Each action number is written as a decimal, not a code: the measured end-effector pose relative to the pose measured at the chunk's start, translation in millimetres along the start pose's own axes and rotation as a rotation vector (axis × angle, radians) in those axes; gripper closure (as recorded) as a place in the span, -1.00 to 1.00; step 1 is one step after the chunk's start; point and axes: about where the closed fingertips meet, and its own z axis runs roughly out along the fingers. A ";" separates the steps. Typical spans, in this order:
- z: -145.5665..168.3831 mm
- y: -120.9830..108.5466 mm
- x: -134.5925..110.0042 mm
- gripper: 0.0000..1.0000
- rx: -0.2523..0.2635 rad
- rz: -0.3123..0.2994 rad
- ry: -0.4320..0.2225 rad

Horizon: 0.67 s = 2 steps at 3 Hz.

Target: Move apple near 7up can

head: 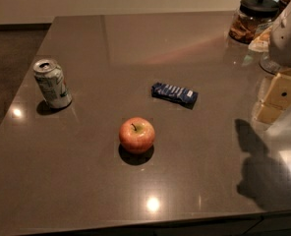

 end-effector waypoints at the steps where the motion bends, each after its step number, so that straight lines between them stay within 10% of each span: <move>1: 0.0 0.0 0.0 -1.00 0.000 0.000 0.000; 2: 5.2 10.3 -18.0 -1.00 -0.024 -0.021 -0.049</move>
Offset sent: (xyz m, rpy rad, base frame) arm -0.0127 0.0568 -0.0154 0.1266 0.0417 0.1046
